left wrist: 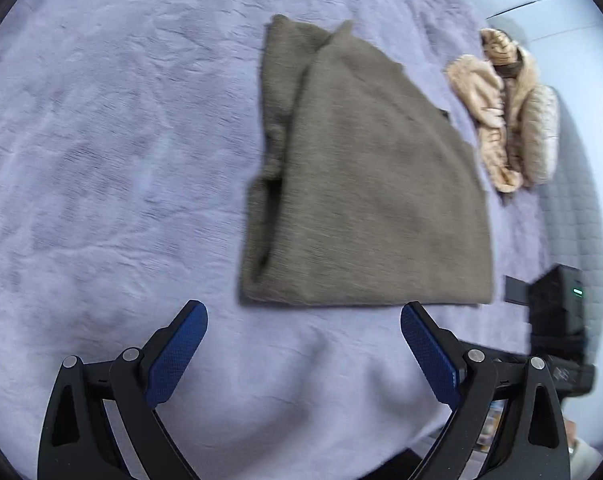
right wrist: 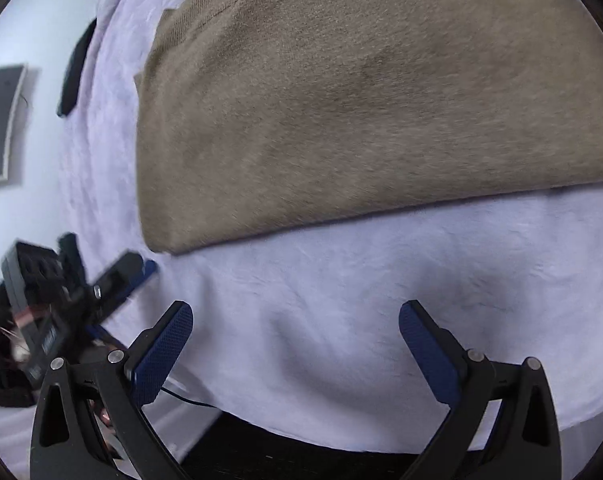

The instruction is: Fold small clothes

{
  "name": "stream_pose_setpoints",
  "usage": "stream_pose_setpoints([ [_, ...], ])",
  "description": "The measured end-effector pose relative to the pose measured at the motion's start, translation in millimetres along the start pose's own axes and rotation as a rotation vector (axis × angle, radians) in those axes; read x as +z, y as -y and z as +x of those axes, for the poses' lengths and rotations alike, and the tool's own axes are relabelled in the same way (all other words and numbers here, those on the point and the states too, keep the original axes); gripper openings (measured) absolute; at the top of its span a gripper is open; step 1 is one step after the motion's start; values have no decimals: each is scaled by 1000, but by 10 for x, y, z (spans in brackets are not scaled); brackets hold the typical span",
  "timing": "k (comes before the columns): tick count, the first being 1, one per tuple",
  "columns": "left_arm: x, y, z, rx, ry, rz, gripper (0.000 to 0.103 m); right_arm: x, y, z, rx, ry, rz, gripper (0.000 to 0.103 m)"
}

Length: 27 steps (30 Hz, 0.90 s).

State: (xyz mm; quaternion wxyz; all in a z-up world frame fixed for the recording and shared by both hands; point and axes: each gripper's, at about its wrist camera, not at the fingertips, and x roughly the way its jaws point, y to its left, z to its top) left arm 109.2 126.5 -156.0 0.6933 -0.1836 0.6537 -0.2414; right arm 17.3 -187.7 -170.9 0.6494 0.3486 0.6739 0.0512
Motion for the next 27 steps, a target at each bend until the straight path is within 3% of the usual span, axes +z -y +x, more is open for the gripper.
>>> stream_pose_setpoints([
  [3,-17,76,42,-83,-14,-36,98,86,7,68,88,13,38,103],
  [8,-67,193,189,-149,-36,-73,98,213,107,120,193,53,124,103],
  [12,-136,247,230,-181,-53,-56,98,294,278,118,247,66,188,103],
  [17,-70,106,398,-211,-60,-151,98,379,421,111,323,88,242,103],
  [23,24,112,472,-239,-24,-200,98,529,433,152,435,90,281,103],
  [27,77,168,447,-338,17,-241,98,548,378,-59,531,135,256,103],
])
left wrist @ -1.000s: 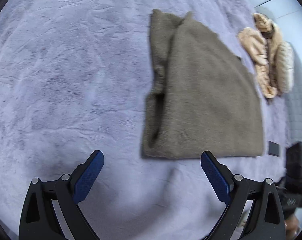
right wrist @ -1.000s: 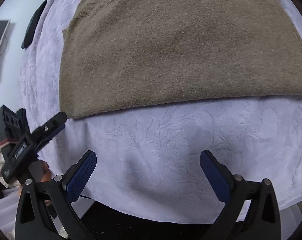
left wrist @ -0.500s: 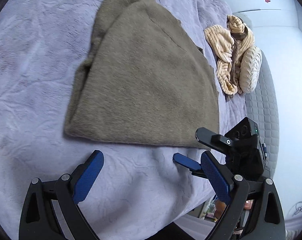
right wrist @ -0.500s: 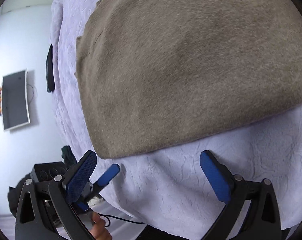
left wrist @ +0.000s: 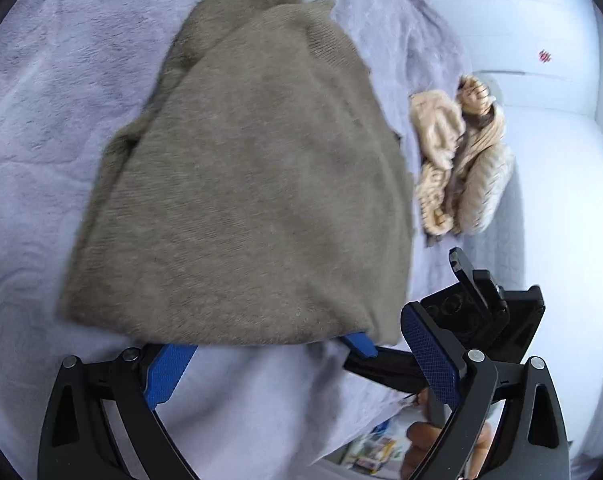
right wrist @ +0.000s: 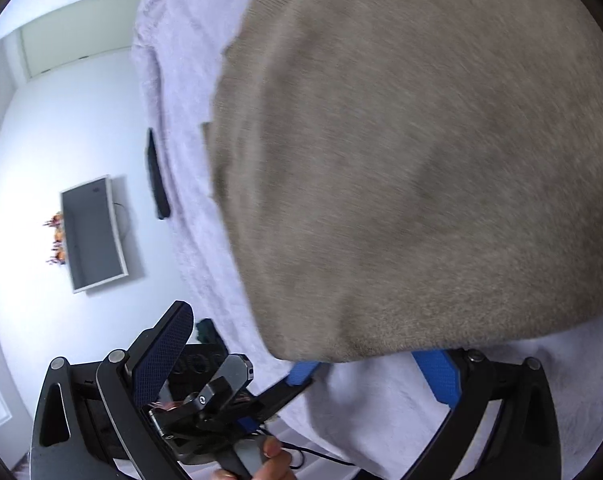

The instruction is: Fold small clothes

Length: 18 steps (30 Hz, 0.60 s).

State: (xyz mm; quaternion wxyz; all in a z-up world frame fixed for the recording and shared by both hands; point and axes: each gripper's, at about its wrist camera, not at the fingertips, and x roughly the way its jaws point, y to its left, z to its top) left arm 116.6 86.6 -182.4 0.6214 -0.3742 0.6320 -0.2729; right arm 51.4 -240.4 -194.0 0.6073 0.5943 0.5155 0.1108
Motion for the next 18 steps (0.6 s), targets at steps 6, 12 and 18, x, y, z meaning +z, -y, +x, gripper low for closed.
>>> stream_pose_setpoints([
  [6,164,-16,156,12,57,-76,98,37,-154,-82,-11,-30,-52,103],
  [12,253,87,148,129,98,-18,89,-39,-202,-85,-153,-86,-120,103],
  [18,303,159,196,290,101,45,33,84,-481,-349,-294,-80,-258,103],
])
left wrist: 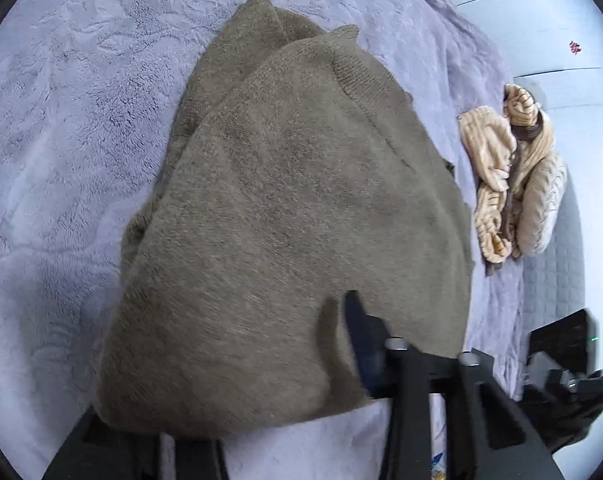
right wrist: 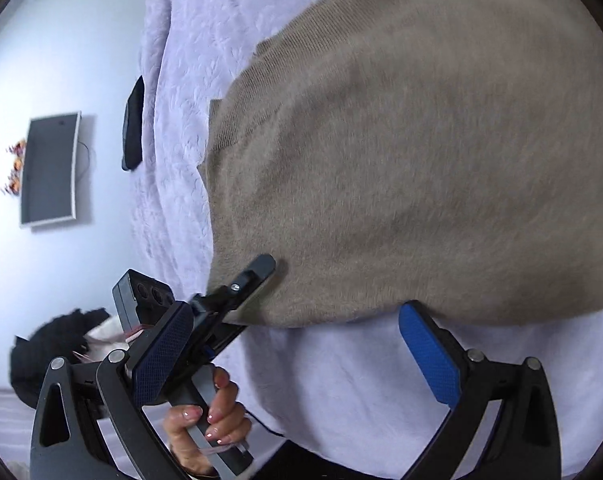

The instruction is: Fold small clothes

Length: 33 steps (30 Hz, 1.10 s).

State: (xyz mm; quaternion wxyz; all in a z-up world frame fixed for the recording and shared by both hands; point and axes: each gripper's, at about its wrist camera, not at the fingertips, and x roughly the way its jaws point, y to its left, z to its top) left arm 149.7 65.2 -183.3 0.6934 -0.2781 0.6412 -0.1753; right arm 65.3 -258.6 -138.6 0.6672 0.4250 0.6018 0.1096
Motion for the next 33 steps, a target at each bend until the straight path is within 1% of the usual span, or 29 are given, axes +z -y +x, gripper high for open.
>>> stream_pose_setpoints([
  [1,23,-14,15,5,-2,-3,32,62,-49,-69,-32,1,-31,103],
  [3,44,-29,27,18,0,5,25,202,-199,-173,-98,0,-102,103],
  [4,43,-5,30,37,3,29,25,275,-265,-219,-129,-2,-140,103],
  [5,31,30,25,58,13,61,21,369,-377,-235,-162,-7,-179,103],
  [8,-85,233,16,176,60,245,21,620,-719,-157,-218,-34,-267,103],
  [10,-205,404,33,262,100,392,21,766,-952,-30,-251,-76,-326,103],
  [13,-376,596,84,364,140,587,21,948,-1356,346,-300,-189,-416,103],
  [15,-454,668,118,402,156,671,21,991,-1607,631,-348,-269,-495,103],
  [16,-482,684,126,416,164,703,21,996,-1732,815,-380,-323,-538,103],
  [18,-522,713,147,434,175,748,21,968,-1927,1190,-432,-425,-600,103],
  [21,-595,754,187,470,198,825,21,879,-2035,1678,-489,-587,-634,103],
  [23,-653,808,214,489,207,867,21,800,-2045,1994,-543,-676,-651,103],
  [28,-692,827,217,507,215,918,21,676,-1978,2474,-658,-769,-672,103],
  [30,-683,835,220,507,213,914,21,614,-1946,2597,-698,-802,-677,103],
  [33,-681,856,245,509,208,901,21,496,-1918,2696,-771,-827,-731,102],
])
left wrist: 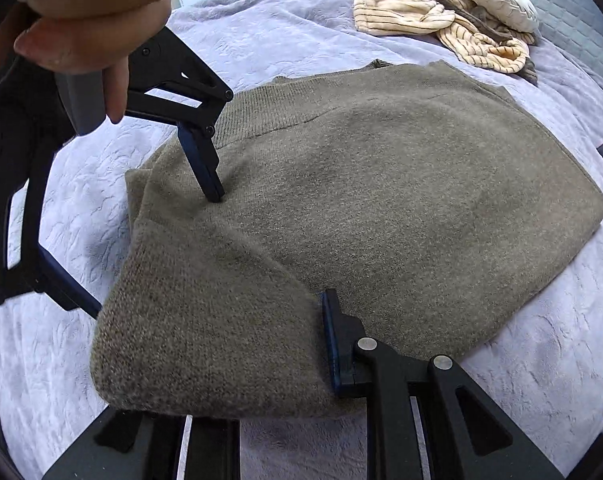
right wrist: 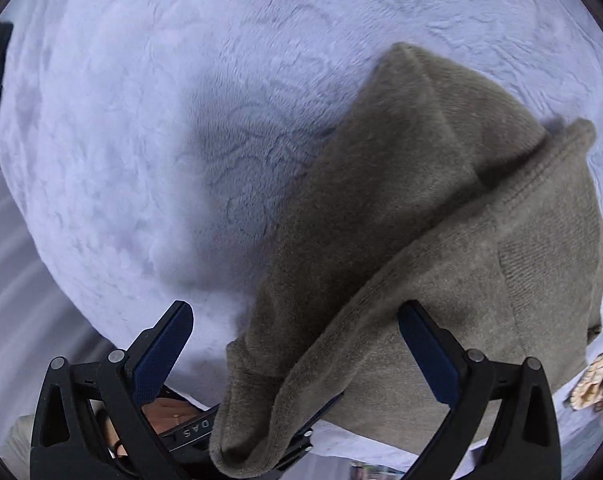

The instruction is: Fold small clothes

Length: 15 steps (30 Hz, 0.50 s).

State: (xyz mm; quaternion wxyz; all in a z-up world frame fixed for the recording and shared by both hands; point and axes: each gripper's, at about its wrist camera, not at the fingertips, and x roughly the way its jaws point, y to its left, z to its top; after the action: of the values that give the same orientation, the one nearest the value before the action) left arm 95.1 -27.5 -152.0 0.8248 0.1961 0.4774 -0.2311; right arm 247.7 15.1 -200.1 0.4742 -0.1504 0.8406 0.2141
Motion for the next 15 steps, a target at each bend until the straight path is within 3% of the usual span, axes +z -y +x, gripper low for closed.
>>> stream_pose_setpoints([
  [2,-8,-11,-3,-1,-4,0,21,-54,-17,-1,-45,13,-19,82],
  [3,-3,-19,-4,-5,-8,-5,21,-87,-1,-21,-87,29,-21,38],
  [4,0,-29,-7,-10,-9,-13,21,-134,68,-69,-100,56,-5,16],
  [6,26,-41,-22,-20,-7,-30,21,-273,298,-201,49,124,57,13],
  [11,167,-46,-186,-65,27,-85,21,-756,671,-423,237,303,121,12],
  [15,367,87,-398,-78,75,-57,21,-1166,956,-608,383,435,178,11],
])
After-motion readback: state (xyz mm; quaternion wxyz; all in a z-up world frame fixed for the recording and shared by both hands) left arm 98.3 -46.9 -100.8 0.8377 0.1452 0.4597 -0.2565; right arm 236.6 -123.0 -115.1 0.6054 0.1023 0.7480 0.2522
